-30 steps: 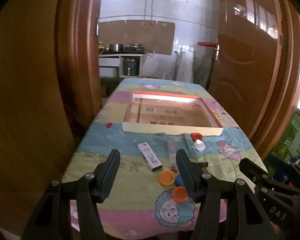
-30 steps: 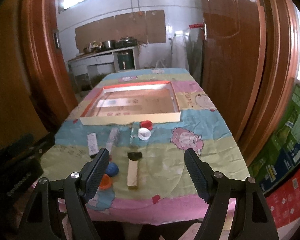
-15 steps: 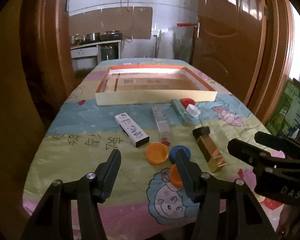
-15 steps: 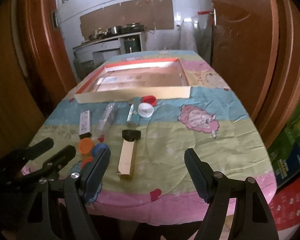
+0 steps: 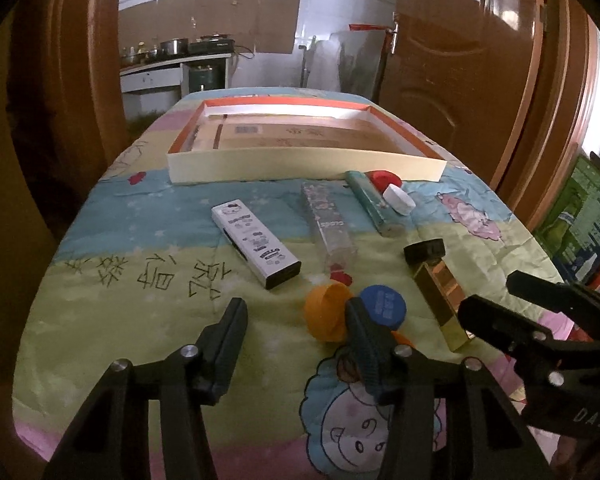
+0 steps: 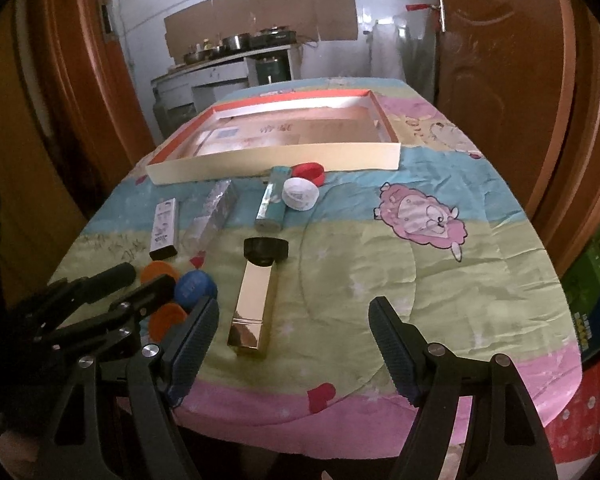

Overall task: Organize rigid objects
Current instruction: 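Grasp the gold rectangular tube with the right tool while the left tool grasps an orange cap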

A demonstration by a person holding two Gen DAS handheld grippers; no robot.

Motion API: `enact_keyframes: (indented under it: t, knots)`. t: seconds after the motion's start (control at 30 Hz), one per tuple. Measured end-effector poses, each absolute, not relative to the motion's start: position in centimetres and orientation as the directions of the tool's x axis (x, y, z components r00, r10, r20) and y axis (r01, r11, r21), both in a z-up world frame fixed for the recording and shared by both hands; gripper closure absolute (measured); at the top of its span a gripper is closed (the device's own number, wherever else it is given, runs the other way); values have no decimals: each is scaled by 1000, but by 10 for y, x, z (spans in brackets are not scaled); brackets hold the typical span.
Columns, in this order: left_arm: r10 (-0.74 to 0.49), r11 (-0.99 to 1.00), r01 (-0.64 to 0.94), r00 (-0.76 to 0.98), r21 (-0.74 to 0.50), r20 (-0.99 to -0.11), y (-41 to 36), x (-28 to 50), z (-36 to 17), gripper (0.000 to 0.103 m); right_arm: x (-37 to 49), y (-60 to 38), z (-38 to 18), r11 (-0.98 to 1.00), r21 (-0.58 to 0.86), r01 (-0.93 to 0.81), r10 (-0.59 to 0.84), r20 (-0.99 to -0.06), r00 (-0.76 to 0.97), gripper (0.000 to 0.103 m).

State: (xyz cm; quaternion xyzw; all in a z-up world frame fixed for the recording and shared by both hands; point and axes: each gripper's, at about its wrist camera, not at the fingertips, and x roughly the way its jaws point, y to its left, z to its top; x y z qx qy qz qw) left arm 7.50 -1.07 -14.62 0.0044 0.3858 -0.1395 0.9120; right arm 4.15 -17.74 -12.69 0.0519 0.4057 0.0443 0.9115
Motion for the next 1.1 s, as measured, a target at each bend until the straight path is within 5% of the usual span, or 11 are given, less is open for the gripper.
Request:
enact_keyframes:
  t: [0.1, 0.23, 0.33, 0.63, 1.1]
  knots:
    - [-259, 959, 264, 660, -105, -705, -13, 78, -146, 57, 44, -177, -130, 989, 140, -45, 134, -738, 661, 24]
    - [-311, 943, 299, 647, -144, -696, -14, 81, -147, 79, 47, -176, -133, 988, 144, -48, 140, -746, 651, 24]
    - [-340, 931, 329, 631, -157, -698, -19, 80, -147, 92, 49, -176, -135, 987, 152, -56, 151, -748, 646, 43]
    - [-348, 928, 334, 632, -162, -693, -18, 75, -147, 93, 58, -158, -139, 978, 161, -131, 207, -762, 613, 83]
    - [-347, 934, 307, 665, -181, -661, -5, 65, -127, 93, 46, -156, -118, 972, 168, -166, 236, -734, 637, 85]
